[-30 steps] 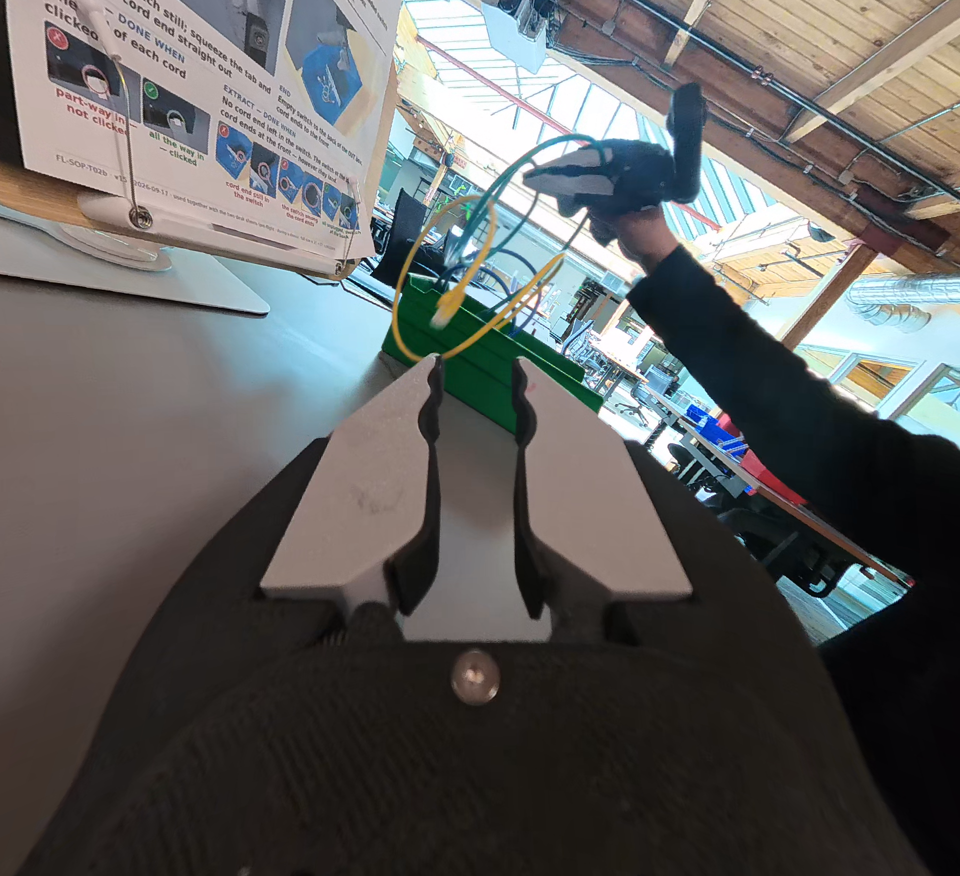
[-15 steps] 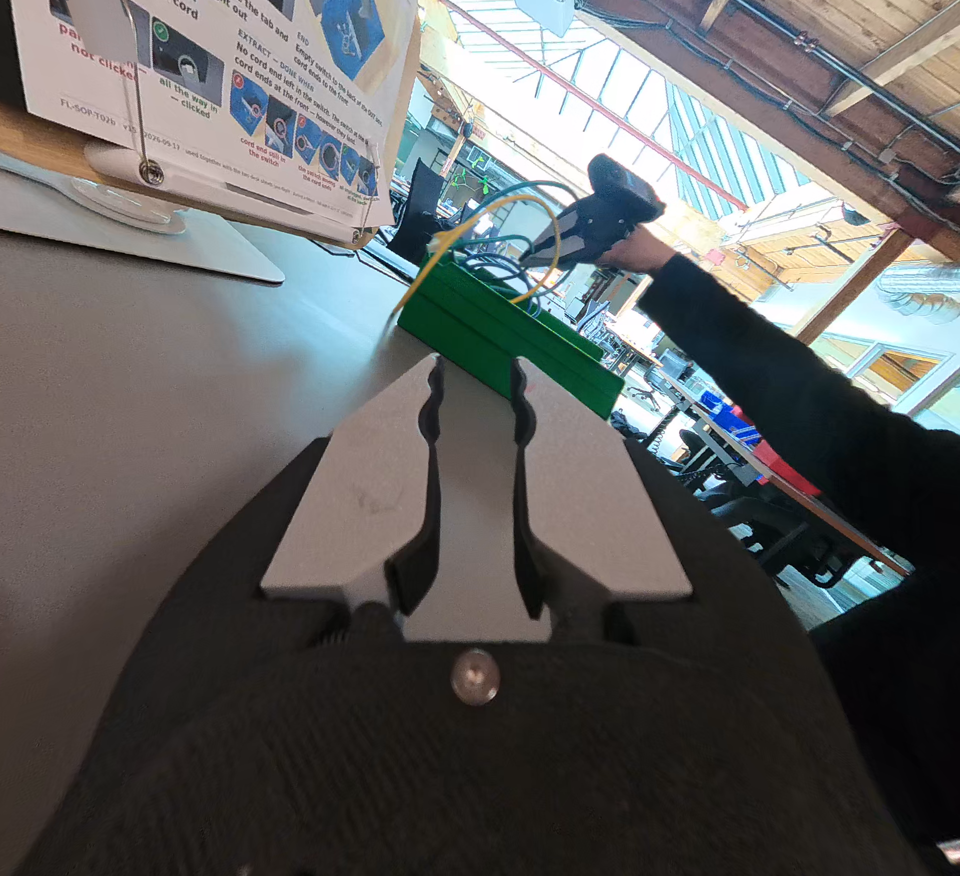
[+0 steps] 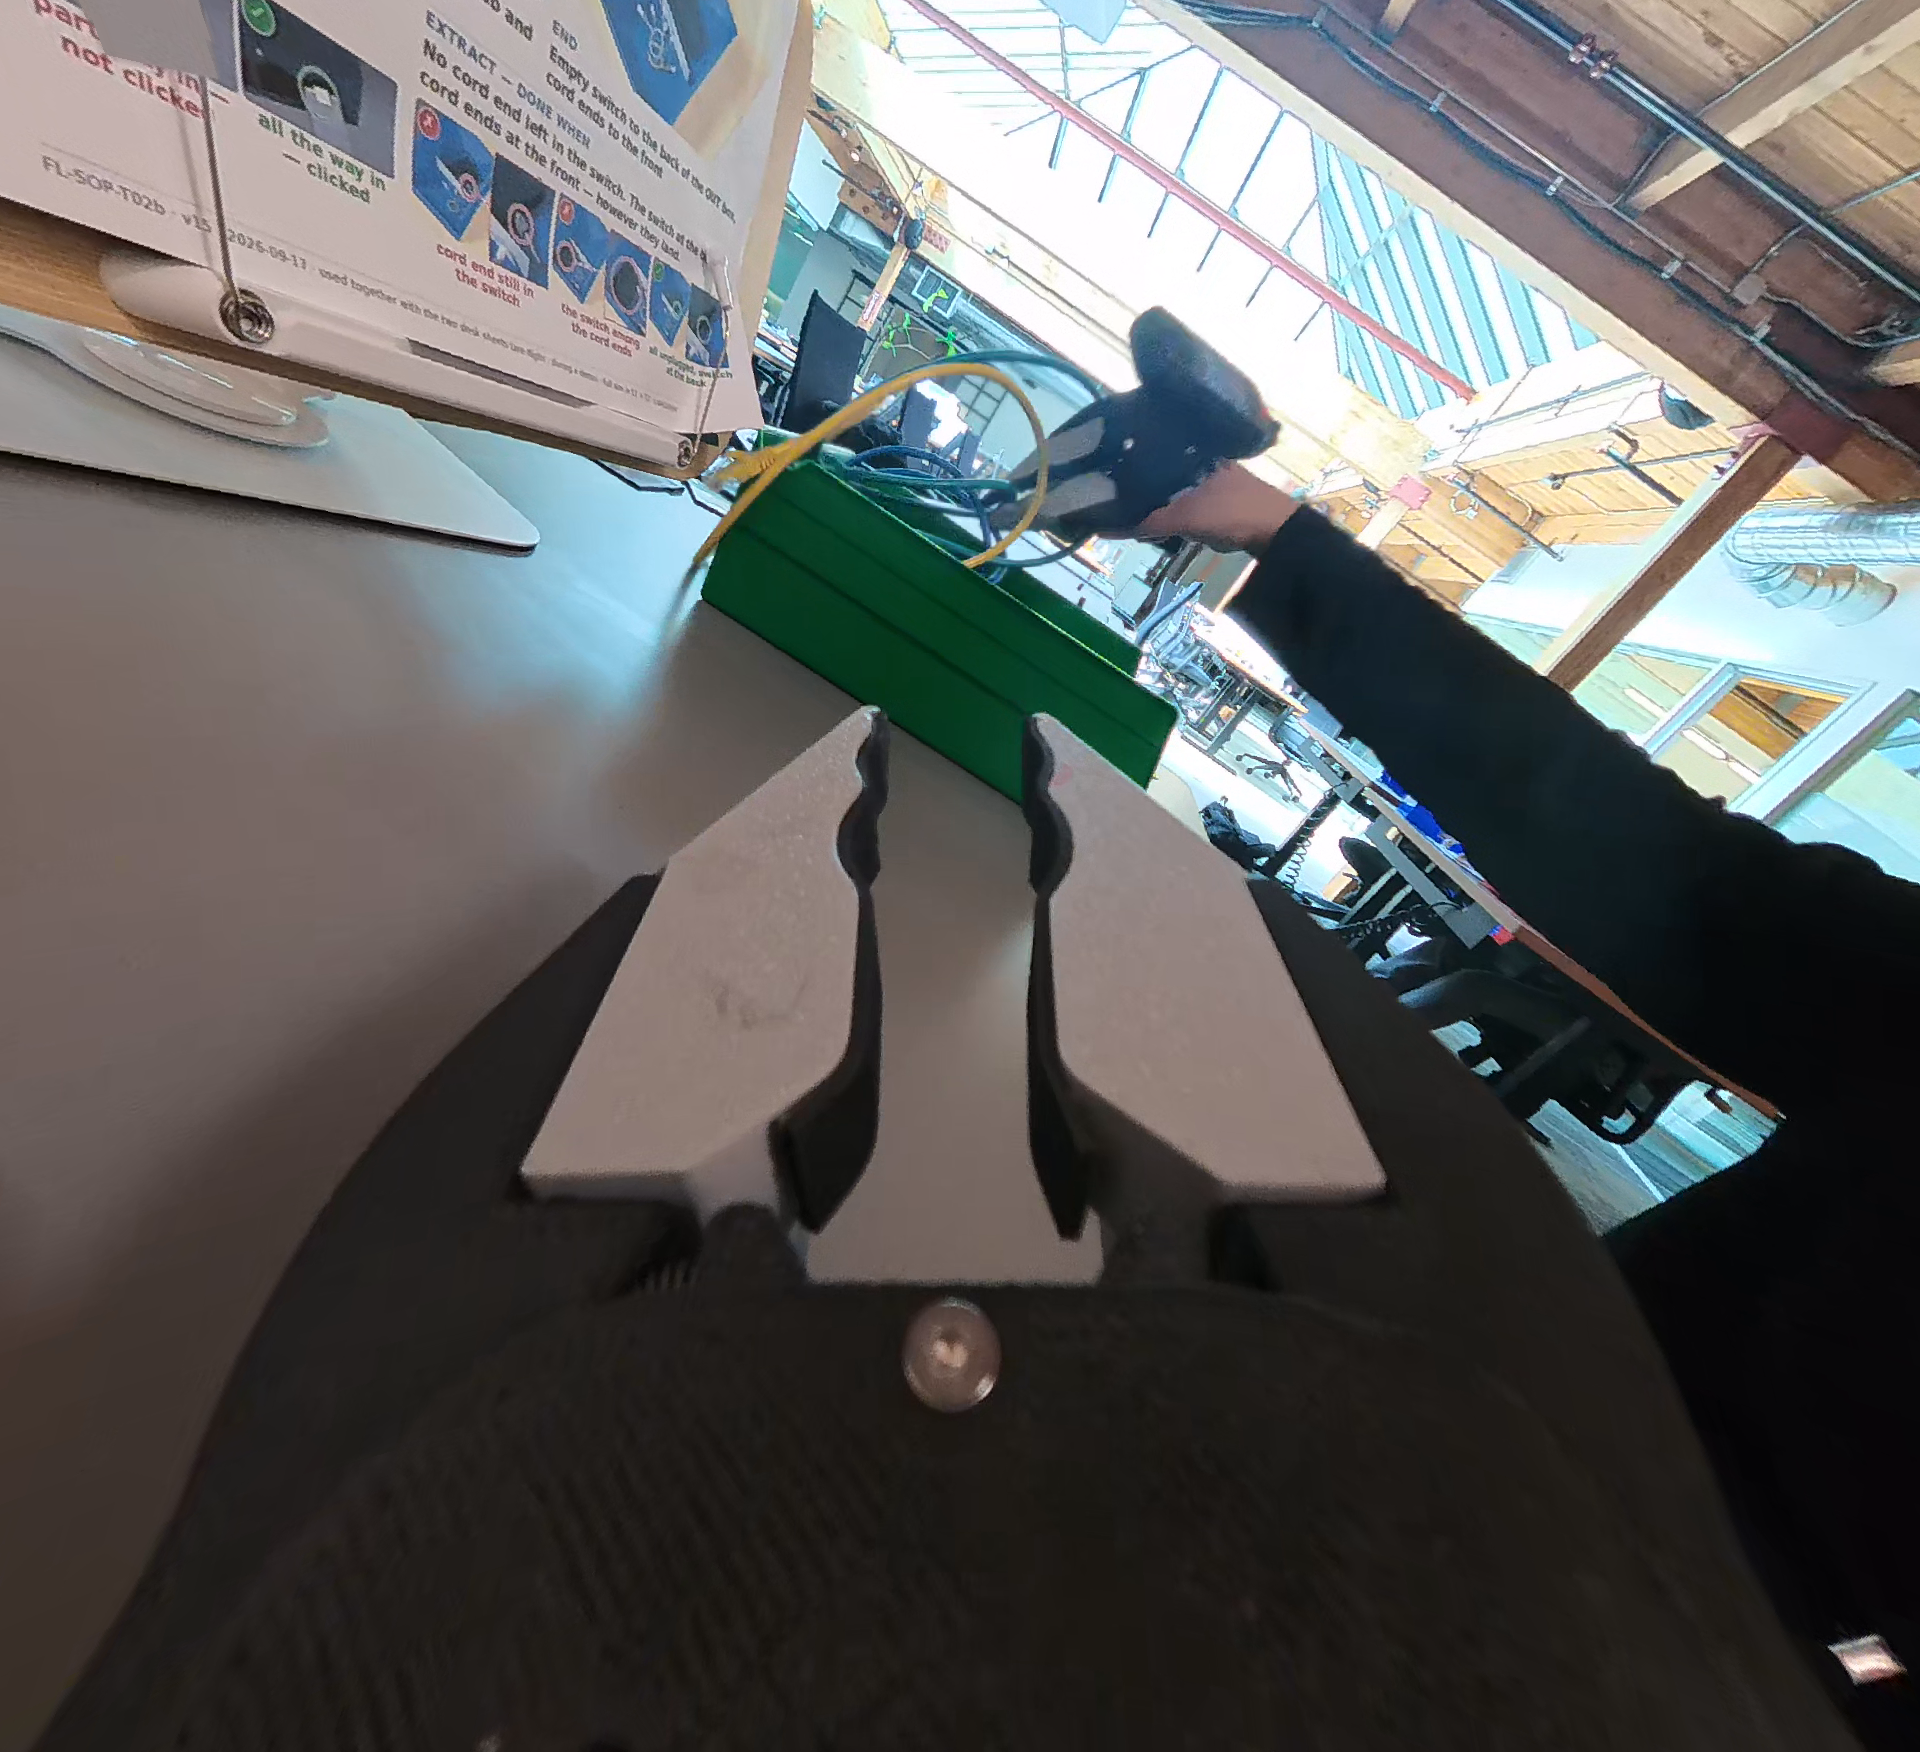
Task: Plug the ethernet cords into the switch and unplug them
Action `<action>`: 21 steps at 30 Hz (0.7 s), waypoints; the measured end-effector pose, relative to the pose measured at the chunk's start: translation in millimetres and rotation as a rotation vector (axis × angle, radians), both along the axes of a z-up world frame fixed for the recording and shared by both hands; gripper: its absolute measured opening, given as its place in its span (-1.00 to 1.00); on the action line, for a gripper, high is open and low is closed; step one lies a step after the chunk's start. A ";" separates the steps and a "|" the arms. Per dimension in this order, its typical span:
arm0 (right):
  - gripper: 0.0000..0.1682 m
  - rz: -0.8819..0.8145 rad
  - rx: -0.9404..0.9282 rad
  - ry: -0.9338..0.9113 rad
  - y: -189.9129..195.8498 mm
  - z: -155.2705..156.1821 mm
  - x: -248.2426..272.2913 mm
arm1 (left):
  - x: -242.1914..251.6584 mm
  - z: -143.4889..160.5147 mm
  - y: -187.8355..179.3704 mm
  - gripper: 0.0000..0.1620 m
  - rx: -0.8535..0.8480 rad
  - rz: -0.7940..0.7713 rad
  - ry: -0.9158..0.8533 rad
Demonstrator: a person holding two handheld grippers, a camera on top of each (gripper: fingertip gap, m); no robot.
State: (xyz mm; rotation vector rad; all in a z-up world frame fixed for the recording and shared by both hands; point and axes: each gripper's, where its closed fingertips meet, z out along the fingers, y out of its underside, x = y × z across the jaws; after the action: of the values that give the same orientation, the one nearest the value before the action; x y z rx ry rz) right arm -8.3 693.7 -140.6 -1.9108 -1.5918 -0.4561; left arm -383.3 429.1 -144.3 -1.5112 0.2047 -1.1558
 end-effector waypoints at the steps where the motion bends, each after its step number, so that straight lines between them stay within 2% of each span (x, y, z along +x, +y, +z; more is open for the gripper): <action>1: -0.80 0.000 0.009 0.049 -2.1 11.2 -2.7 | -0.9 0.4 -0.4 -0.72 0.001 0.003 -0.001; 2: -0.66 0.007 0.001 0.089 -6.5 19.8 -4.6 | -1.8 1.0 -0.7 -0.72 0.003 0.005 -0.005; 4: -0.61 0.013 0.000 0.130 -13.0 32.5 -3.6 | -3.3 2.8 -0.5 -0.73 0.006 0.007 -0.017; 7: -0.71 0.010 -0.056 0.114 -24.5 26.3 6.2 | -2.4 1.2 0.0 -0.72 -0.002 0.002 -0.015; 9: -0.75 -0.015 -0.066 0.035 -27.7 12.6 21.8 | -0.7 0.8 -1.0 -0.72 -0.002 -0.004 -0.011; 11: -0.88 -0.007 -0.164 0.031 -45.1 -3.3 28.4 | 0.4 1.3 -2.4 -0.72 0.000 -0.008 -0.008; 14: -0.86 -0.003 -0.231 0.093 -58.9 -3.7 34.9 | 0.6 2.2 -3.5 -0.73 0.002 -0.009 -0.014; 17: -0.79 -0.030 -0.237 0.144 -59.6 12.8 40.7 | 2.3 0.5 -2.7 -0.73 -0.009 -0.022 -0.017; 21: -0.63 0.005 -0.210 0.337 -59.3 51.0 29.8 | 4.9 -1.0 -3.4 -0.73 -0.012 -0.033 -0.007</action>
State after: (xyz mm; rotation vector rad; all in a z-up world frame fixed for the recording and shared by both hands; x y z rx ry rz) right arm 21.5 634.4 -89.6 -2.0094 -1.4646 0.0413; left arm -378.4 425.7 -145.3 -1.5187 0.2185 -1.1904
